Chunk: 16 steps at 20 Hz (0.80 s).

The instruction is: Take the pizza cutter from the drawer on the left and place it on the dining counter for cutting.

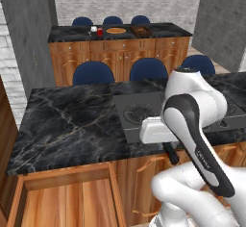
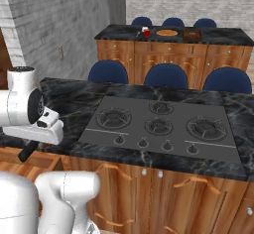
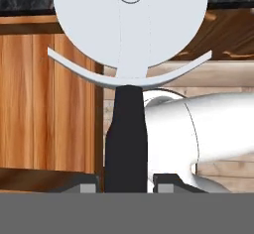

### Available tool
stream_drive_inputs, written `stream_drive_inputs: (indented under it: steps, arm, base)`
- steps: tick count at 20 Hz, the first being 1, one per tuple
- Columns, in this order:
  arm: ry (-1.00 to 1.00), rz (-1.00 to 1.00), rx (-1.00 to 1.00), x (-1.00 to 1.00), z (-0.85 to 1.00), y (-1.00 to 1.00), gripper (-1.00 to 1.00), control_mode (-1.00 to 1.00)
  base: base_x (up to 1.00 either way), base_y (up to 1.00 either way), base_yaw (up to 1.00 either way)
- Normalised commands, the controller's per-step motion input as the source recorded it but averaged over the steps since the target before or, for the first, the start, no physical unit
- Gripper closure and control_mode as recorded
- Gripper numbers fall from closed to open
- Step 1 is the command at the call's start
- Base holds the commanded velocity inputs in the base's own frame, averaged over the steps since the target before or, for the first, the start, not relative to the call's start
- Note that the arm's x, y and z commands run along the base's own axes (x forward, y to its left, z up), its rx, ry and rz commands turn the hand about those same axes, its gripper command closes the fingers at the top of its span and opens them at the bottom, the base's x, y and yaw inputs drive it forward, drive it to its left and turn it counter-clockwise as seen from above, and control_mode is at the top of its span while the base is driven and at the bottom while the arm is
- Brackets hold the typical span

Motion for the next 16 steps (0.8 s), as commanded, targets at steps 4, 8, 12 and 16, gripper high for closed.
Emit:
stream_drive_inputs:
  steps: [4, 8, 12, 16]
  arm:
    - [0.0, 0.0, 0.0, 0.0, 0.37, -0.99, 1.0, -1.0]
    - [0.0, 0.0, 0.0, 0.0, 0.24, -0.97, 1.0, -1.0]
    - [0.0, 0.0, 0.0, 0.0, 0.16, -0.75, 1.0, -1.0]
    - [0.0, 0.0, 0.0, 0.0, 0.02, -0.31, 1.0, -1.0]
  base:
    - [0.0, 0.0, 0.0]
    - [0.0, 0.0, 0.0]
    - [0.0, 0.0, 0.0]
    - [0.0, 0.0, 0.0]
